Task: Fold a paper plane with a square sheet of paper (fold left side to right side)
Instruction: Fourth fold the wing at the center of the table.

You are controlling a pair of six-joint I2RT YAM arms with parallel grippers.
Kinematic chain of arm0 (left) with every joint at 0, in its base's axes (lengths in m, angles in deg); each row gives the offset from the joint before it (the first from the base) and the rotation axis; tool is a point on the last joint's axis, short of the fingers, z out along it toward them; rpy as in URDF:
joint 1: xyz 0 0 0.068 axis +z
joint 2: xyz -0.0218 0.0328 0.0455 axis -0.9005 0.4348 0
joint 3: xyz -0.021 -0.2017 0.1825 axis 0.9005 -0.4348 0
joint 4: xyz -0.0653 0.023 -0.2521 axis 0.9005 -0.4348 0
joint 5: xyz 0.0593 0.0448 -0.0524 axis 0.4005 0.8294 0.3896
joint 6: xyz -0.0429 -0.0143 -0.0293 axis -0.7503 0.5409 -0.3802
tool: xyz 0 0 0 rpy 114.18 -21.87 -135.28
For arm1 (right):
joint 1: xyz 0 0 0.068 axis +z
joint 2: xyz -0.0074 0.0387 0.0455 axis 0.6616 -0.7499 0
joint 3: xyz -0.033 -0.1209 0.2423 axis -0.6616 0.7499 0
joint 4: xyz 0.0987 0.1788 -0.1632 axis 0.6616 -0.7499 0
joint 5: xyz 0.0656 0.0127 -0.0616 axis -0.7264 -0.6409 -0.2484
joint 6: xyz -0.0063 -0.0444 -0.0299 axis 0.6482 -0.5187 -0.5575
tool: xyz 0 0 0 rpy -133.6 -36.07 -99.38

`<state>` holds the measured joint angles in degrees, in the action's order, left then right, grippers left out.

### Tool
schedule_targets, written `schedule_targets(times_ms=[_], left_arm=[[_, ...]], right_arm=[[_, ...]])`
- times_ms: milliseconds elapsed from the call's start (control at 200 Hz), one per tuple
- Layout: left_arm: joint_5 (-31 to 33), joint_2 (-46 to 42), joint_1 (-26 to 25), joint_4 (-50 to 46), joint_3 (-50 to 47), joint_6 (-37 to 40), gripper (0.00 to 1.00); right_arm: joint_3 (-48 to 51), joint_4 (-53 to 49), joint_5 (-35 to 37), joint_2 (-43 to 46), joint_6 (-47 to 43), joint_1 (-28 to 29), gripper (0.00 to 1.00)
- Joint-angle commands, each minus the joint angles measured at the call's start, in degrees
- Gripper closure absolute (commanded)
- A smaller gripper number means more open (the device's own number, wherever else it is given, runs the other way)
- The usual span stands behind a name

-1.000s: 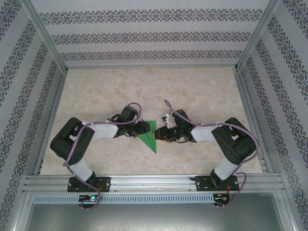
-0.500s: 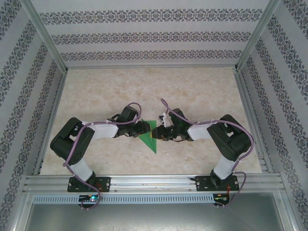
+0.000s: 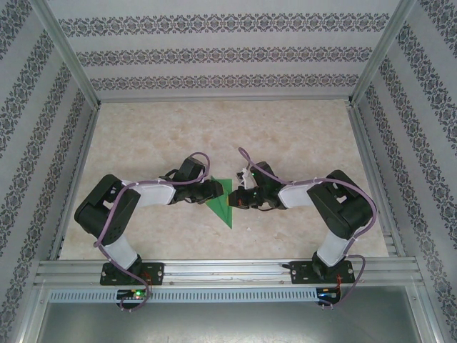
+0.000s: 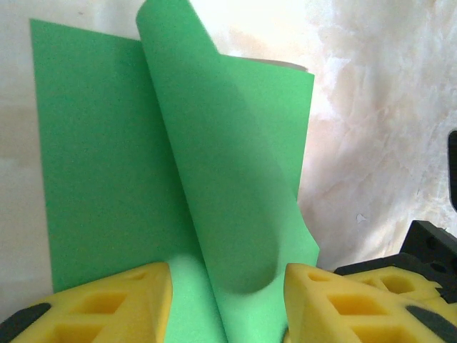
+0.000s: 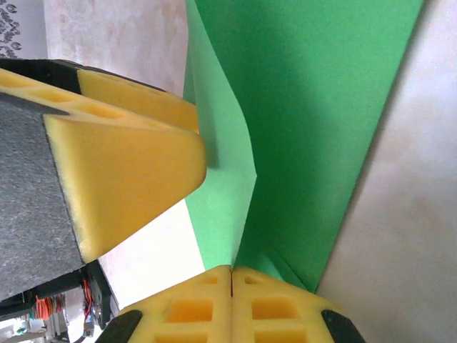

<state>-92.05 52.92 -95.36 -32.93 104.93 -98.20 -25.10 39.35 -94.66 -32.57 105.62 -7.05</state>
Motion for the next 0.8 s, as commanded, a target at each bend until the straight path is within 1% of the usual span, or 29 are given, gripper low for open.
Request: schedule_targets(times_ms=[0, 794], left_arm=[[3.13, 1.59, -0.87, -5.73, -0.31, 1.49, 0.54], [2.99, 1.60, -0.86, -5.71, -0.43, 1.45, 0.54]], right_arm=[[-1.20, -2.03, 1.36, -0.56, -2.05, 0.17, 0.99], [-2.43, -6.90, 5.16, -0.12, -4.98, -0.15, 1.00]])
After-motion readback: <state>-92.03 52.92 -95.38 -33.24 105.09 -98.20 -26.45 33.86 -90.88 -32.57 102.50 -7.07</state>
